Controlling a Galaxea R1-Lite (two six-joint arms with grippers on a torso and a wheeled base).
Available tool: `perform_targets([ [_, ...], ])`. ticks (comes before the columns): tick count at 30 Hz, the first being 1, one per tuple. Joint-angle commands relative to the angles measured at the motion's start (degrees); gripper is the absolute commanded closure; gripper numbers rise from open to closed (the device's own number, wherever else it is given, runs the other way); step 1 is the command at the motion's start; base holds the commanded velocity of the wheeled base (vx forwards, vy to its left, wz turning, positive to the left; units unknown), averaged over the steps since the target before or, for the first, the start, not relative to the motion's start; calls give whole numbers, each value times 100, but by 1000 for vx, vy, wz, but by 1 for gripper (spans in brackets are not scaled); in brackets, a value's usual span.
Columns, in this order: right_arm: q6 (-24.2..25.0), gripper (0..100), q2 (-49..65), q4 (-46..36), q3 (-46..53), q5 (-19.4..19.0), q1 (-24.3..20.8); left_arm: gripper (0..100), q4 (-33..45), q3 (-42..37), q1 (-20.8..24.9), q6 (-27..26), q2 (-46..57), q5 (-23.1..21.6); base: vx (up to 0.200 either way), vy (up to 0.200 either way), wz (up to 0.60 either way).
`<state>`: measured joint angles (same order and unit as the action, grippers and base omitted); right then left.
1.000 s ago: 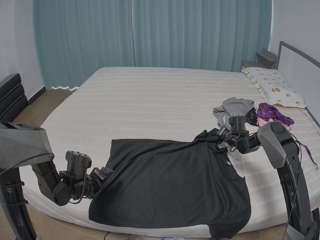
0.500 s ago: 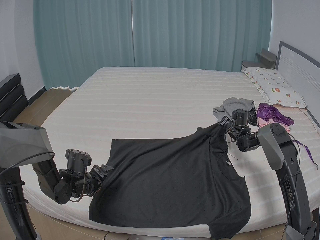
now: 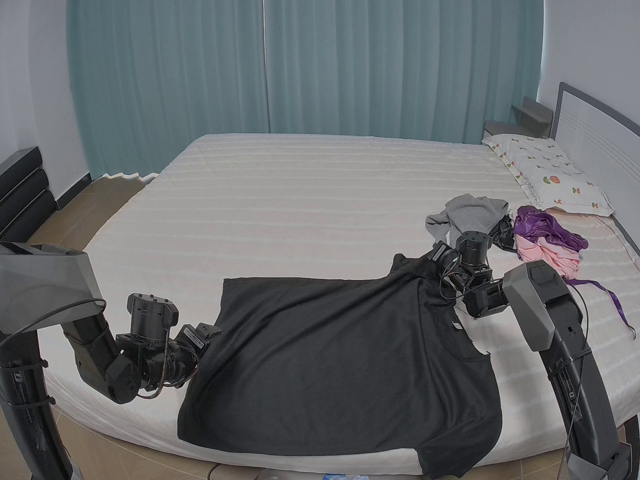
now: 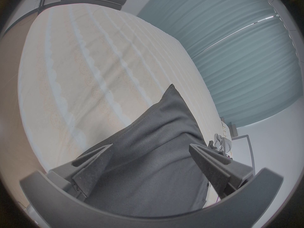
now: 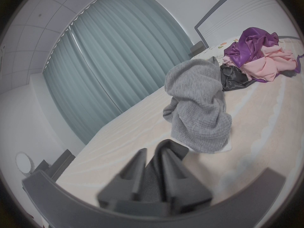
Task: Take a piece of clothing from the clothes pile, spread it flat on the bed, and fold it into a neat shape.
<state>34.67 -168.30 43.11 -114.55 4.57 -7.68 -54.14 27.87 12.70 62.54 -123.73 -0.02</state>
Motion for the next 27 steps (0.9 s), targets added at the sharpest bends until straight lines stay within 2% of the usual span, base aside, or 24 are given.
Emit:
perform_targets([
  [1,-92,0,-124,22,-4,17,12,0,0,8,-5,4,-2,11,0,0,0],
  [9,-66,0,289,14,197,70,47,0,0,105,-57,13,-2,11,0,0,0],
  [14,66,0,1001,93,1199,-26,109,0,26,448,-189,13,-2,29,0,0,0],
  [17,172,0,1511,277,2078,-369,109,0,140,817,-277,4,-54,29,0,0,0],
  [18,172,0,1511,277,2078,-369,109,0,140,817,-277,4,-54,29,0,0,0],
  [20,163,0,1722,453,2614,-527,91,0,360,1467,-339,-22,-256,29,0,0,0],
  [22,154,0,1722,497,2684,-519,82,0,474,1696,-347,-40,-353,29,0,0,0],
  [23,145,0,1722,541,2781,-519,74,0,764,2232,-347,-66,-582,20,0,0,0],
  [24,145,0,1722,541,2789,-519,74,0,791,2276,-347,-66,-599,20,0,0,0],
  [26,154,0,1687,541,2825,-519,74,0,1142,3023,-339,-75,-933,-6,0,0,0],
  [27,154,0,1687,541,2825,-519,74,0,1142,3023,-339,-75,-933,-6,0,0,0],
])
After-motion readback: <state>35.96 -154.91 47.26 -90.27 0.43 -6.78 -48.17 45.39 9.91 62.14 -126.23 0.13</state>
